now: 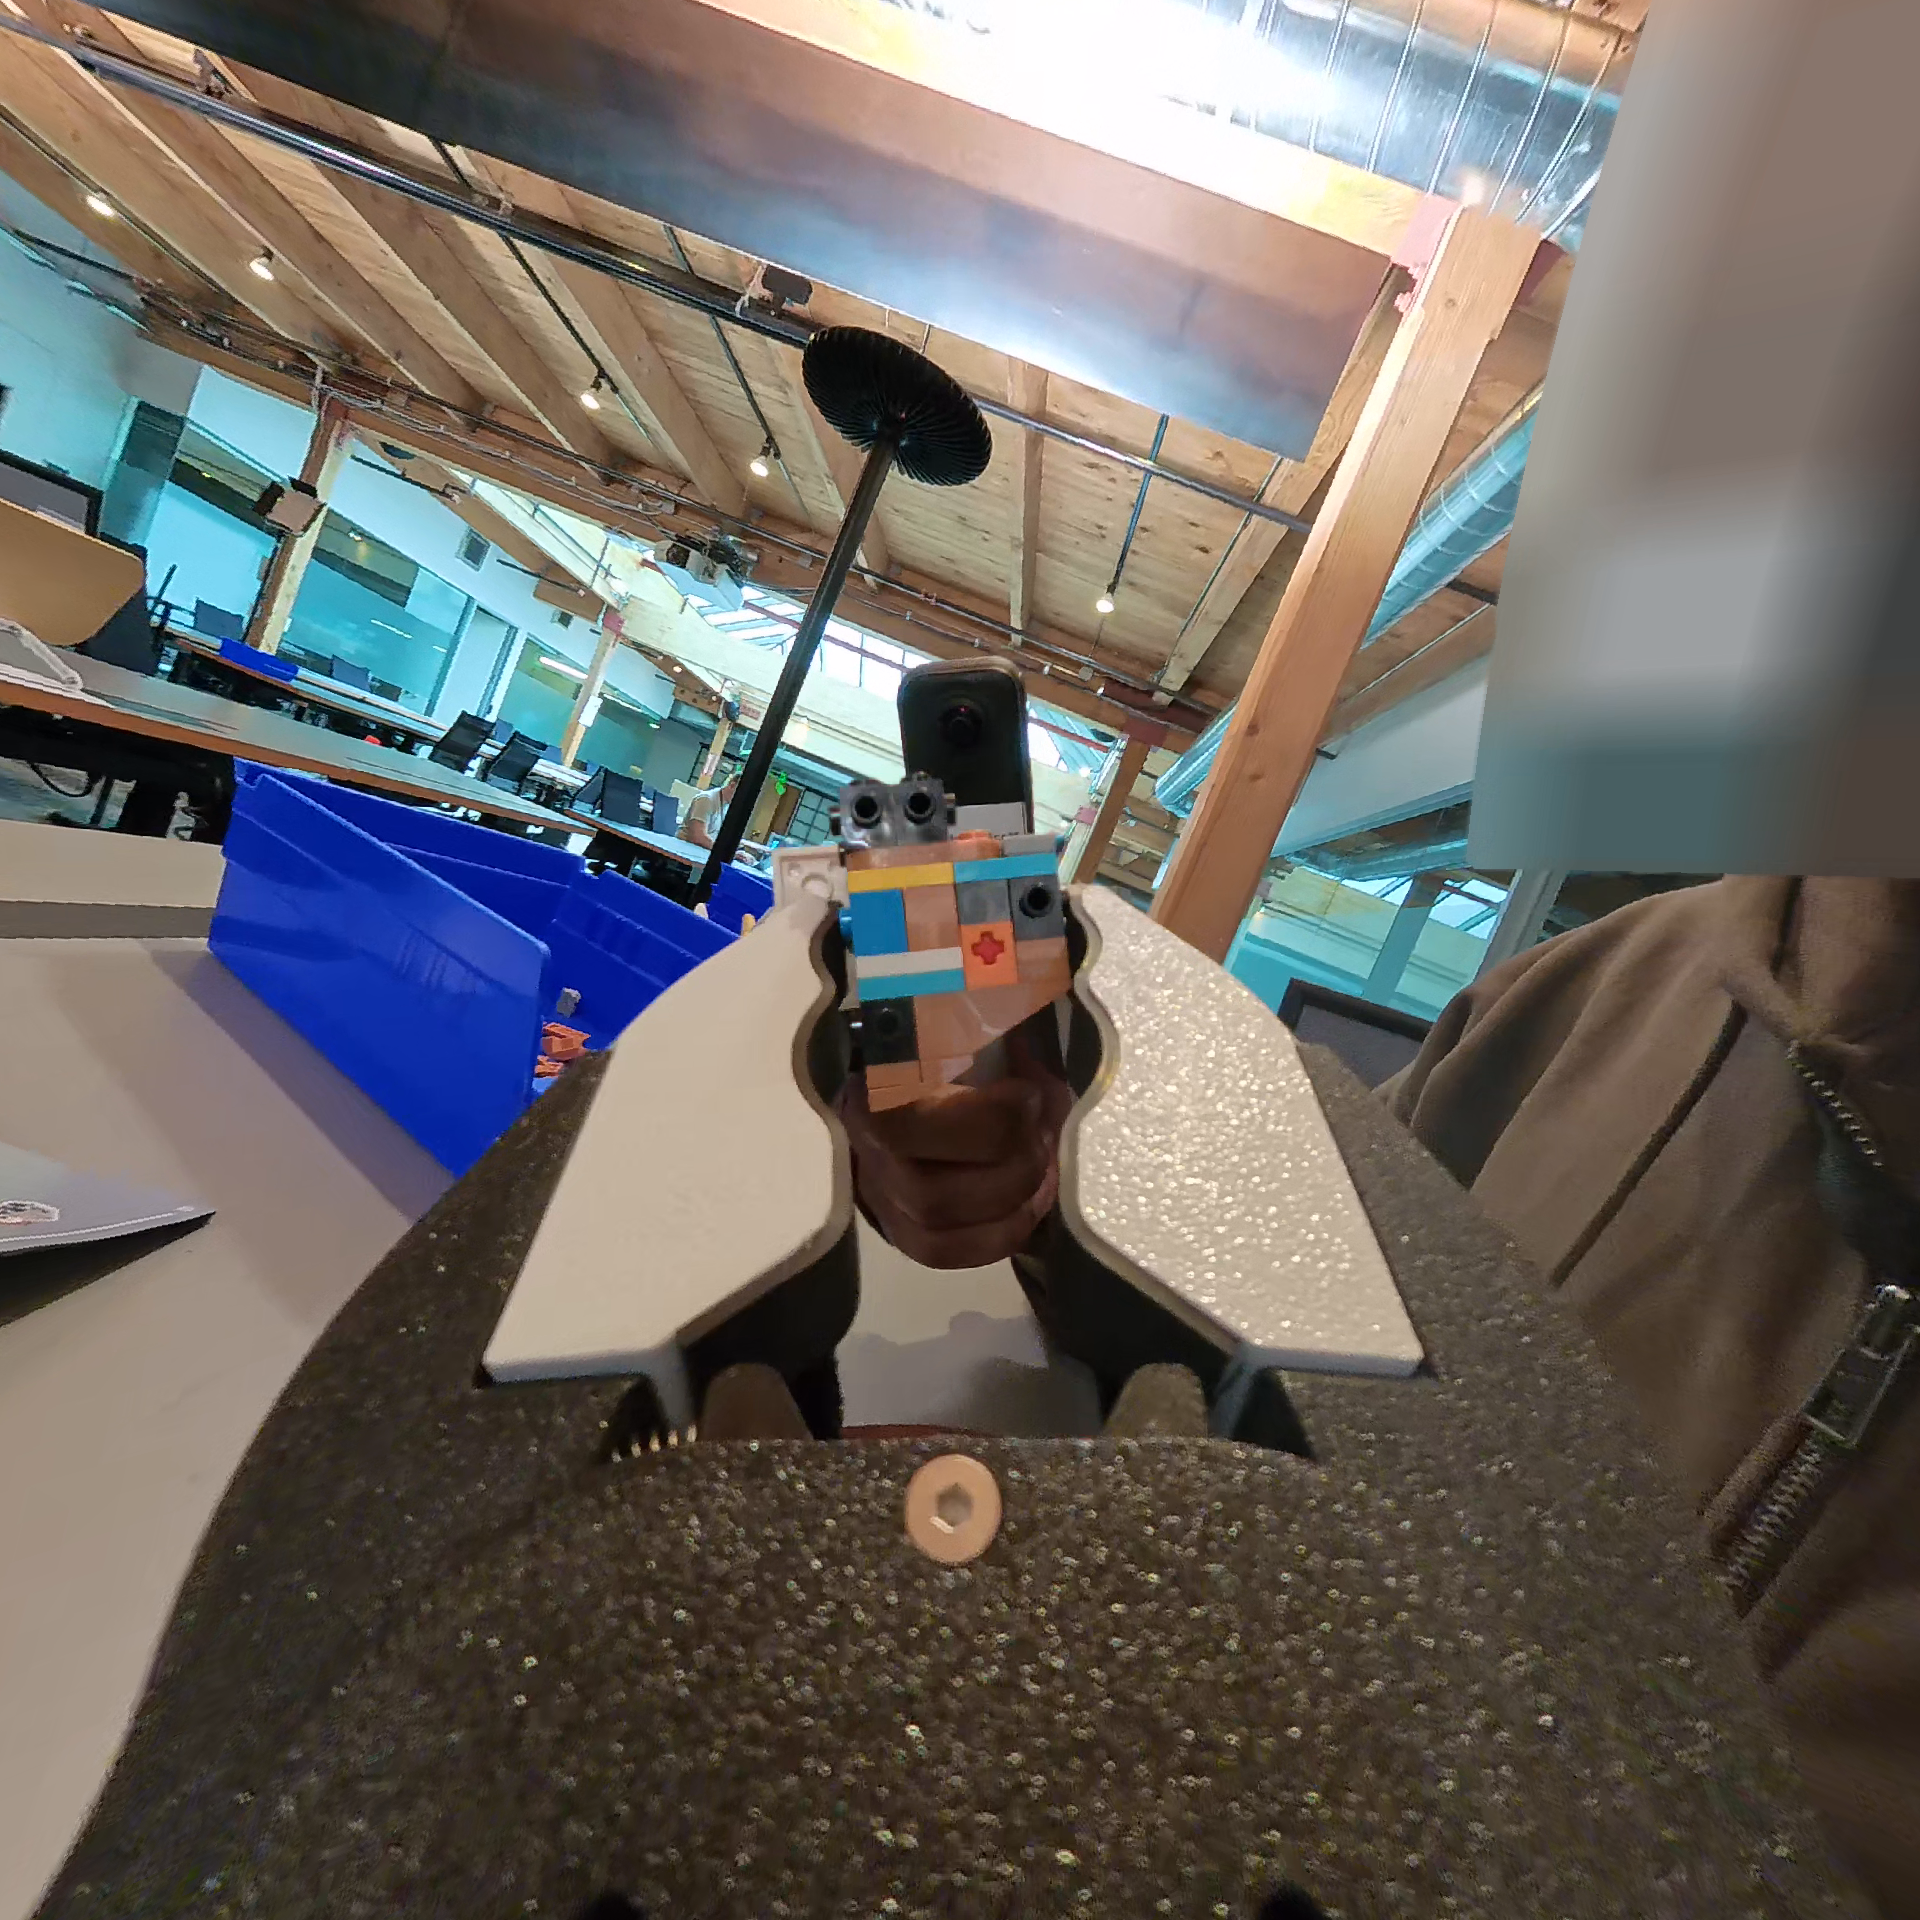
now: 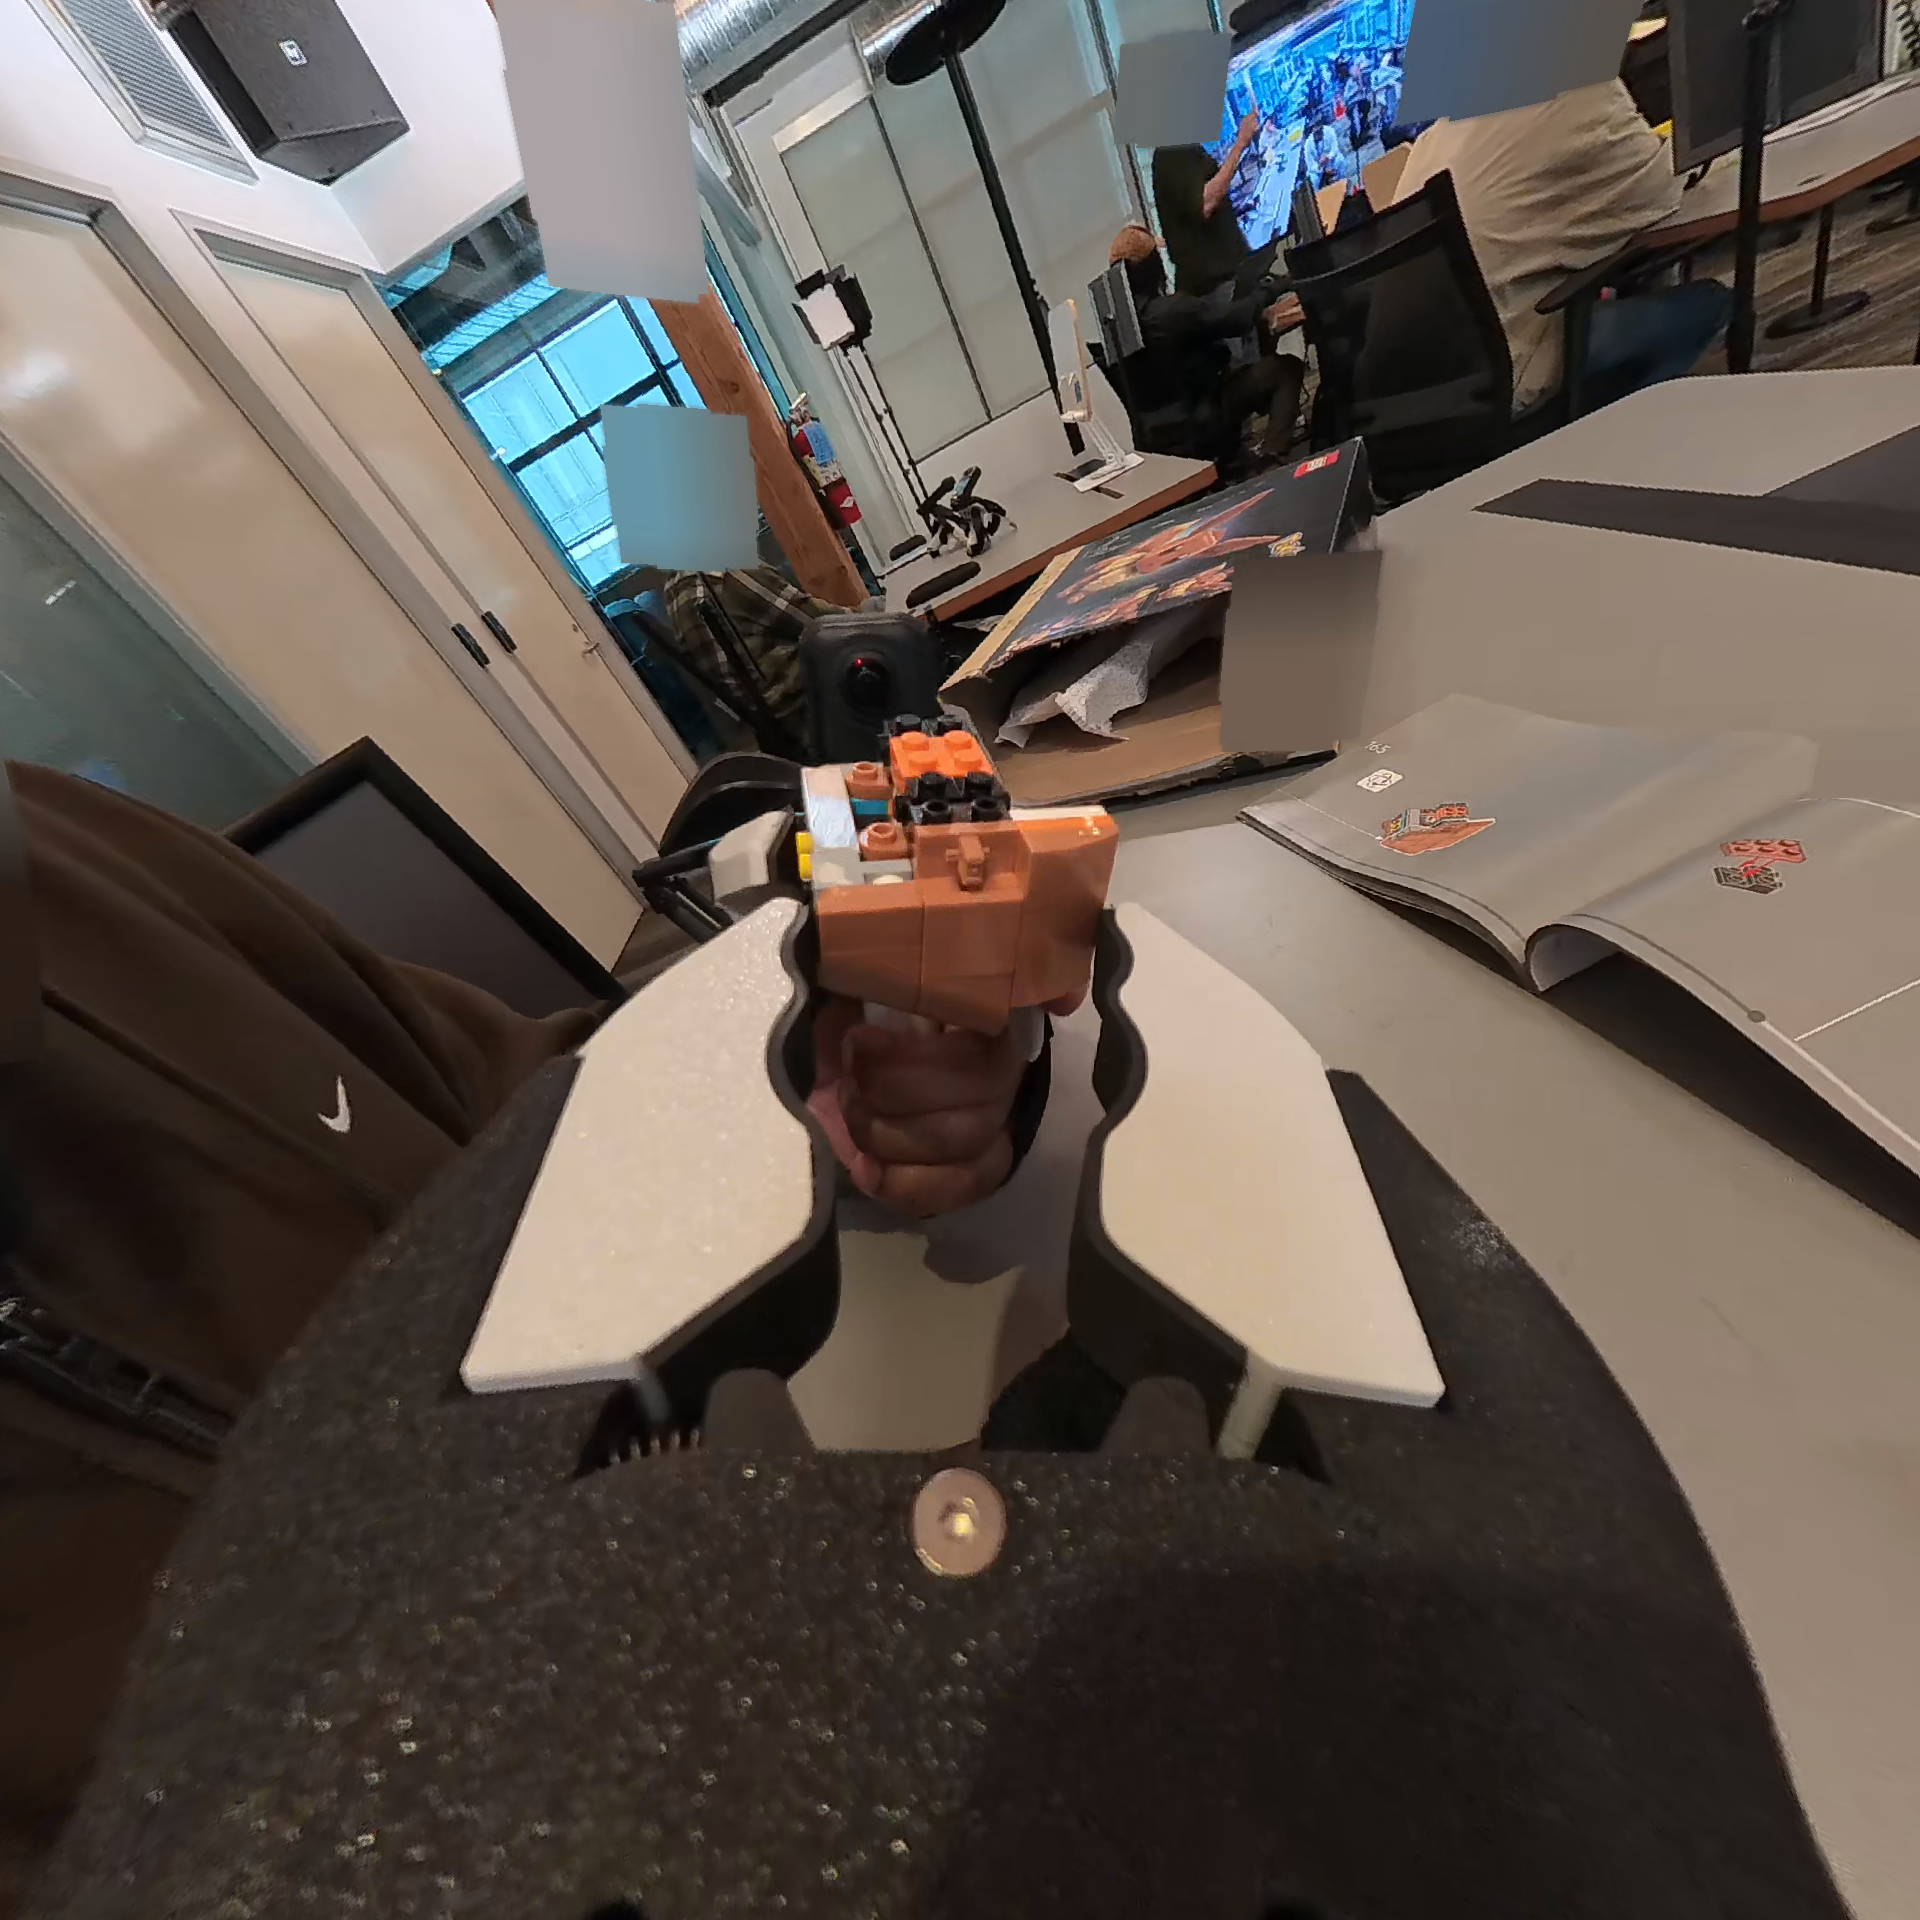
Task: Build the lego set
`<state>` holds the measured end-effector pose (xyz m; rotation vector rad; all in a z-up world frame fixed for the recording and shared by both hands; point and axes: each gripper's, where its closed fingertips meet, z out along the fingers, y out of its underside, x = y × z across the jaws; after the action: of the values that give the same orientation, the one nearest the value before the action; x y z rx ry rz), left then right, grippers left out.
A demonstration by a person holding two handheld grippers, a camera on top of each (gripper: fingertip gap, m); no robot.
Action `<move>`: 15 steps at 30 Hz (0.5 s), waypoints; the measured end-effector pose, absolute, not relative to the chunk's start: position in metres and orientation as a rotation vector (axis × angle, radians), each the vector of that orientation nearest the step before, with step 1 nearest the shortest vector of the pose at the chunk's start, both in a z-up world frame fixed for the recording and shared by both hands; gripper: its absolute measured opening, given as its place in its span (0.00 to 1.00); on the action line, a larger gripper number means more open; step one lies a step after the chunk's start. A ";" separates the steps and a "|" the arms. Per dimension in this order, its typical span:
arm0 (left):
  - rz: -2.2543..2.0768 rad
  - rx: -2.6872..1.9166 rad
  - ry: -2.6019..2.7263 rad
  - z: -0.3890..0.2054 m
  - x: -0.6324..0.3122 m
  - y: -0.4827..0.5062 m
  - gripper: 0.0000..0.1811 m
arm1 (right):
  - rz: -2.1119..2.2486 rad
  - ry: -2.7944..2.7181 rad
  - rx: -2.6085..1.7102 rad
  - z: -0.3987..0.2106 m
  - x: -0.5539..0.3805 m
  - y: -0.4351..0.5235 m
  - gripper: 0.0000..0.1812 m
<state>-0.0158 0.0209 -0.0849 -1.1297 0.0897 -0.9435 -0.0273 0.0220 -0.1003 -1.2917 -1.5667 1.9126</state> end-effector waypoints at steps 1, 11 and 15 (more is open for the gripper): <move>-0.932 -1.137 0.093 -0.086 -0.016 0.021 0.22 | 1.913 -1.570 -1.291 -0.101 -0.027 0.022 0.28; -0.867 -1.222 0.127 -0.099 -0.011 0.027 0.22 | 1.901 -1.610 -1.278 -0.114 -0.023 0.026 0.28; -0.806 -1.285 0.166 -0.109 -0.008 0.029 0.22 | 1.881 -1.656 -1.265 -0.127 -0.021 0.027 0.28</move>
<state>-0.0082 0.0294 -0.1088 -1.2846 0.1660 -0.8055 -0.0215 0.0266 -0.1272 -1.2649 -1.6557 1.8812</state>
